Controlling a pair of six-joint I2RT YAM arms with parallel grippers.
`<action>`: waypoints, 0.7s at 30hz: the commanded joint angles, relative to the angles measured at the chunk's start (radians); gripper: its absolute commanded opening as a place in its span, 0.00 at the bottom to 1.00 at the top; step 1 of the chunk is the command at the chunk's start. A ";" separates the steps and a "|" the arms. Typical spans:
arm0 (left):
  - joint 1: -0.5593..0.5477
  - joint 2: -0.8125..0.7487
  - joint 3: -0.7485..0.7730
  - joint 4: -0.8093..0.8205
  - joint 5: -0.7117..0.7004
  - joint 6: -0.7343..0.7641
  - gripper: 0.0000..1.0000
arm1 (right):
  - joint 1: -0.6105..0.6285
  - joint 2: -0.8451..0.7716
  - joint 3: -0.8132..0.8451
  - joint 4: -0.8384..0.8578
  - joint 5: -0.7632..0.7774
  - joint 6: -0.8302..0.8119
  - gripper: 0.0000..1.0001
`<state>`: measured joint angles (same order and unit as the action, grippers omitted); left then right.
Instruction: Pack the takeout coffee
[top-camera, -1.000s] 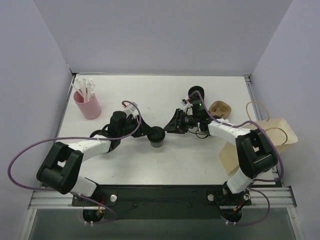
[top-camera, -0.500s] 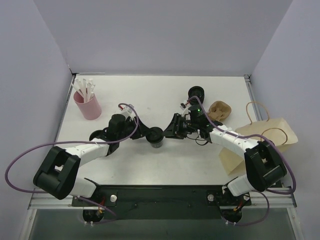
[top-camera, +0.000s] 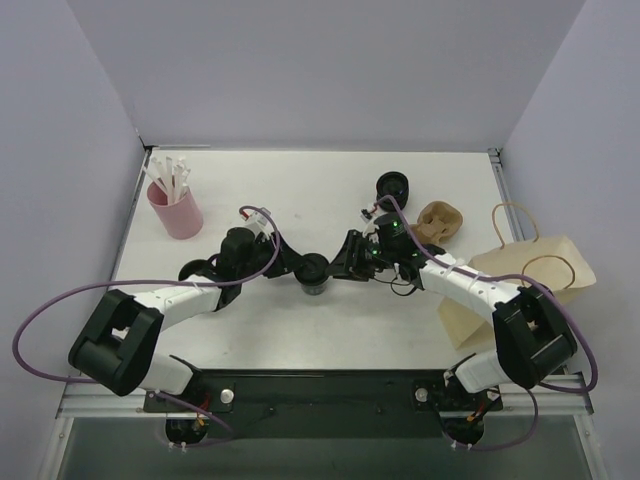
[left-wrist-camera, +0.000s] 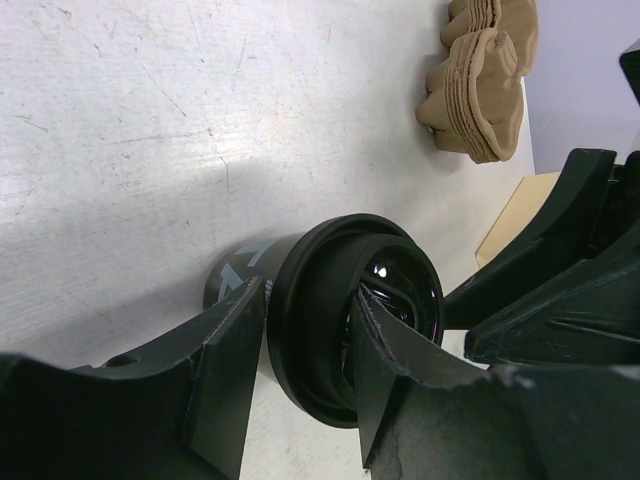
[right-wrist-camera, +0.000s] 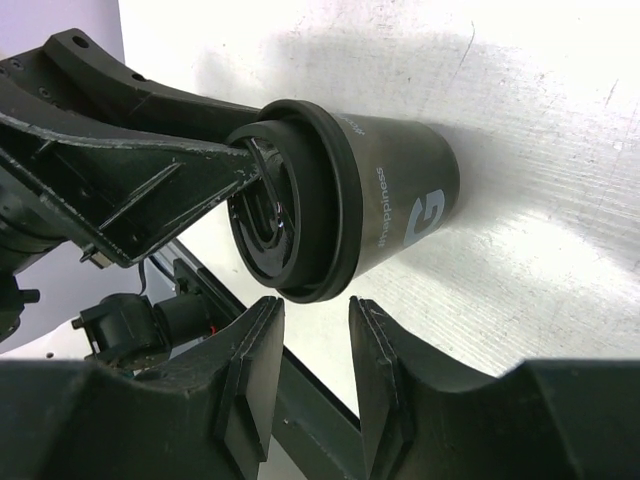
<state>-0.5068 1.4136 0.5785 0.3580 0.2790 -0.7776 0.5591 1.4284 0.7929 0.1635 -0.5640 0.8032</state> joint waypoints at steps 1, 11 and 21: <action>-0.029 0.074 -0.066 -0.252 -0.063 0.049 0.48 | 0.002 0.032 0.020 0.008 0.012 -0.013 0.34; -0.042 0.068 -0.094 -0.248 -0.096 0.031 0.47 | -0.013 0.064 -0.064 0.111 0.015 0.007 0.25; -0.042 0.107 -0.137 -0.209 -0.104 0.012 0.47 | -0.034 0.135 -0.185 0.266 0.023 0.027 0.16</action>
<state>-0.5369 1.4216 0.5350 0.4465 0.2249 -0.8173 0.5323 1.4879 0.6716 0.4061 -0.6205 0.8528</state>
